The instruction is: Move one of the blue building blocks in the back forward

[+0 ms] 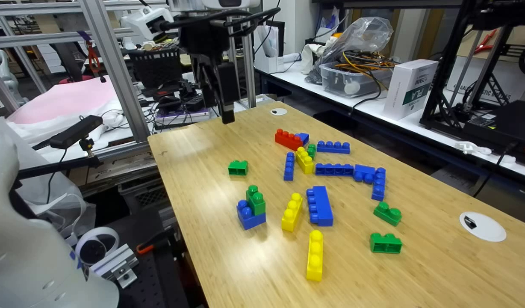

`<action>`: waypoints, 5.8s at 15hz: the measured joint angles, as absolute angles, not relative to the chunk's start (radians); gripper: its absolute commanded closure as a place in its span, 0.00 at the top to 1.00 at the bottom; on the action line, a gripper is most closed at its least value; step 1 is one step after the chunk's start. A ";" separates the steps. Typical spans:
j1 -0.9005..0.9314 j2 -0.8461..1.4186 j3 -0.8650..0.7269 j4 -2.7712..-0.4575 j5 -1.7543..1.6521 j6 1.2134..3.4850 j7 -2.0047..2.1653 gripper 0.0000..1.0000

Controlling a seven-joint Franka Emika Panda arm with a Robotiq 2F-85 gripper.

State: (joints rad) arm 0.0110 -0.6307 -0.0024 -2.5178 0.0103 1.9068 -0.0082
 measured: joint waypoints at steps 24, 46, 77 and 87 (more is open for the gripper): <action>0.081 -0.341 0.001 -2.382 0.008 2.137 -0.154 1.00; 0.082 0.431 -0.009 -1.578 0.133 2.138 0.766 1.00; 0.053 0.722 -0.051 -1.369 0.133 2.043 0.768 1.00; 0.054 0.789 -0.057 -1.307 0.117 2.044 0.768 1.00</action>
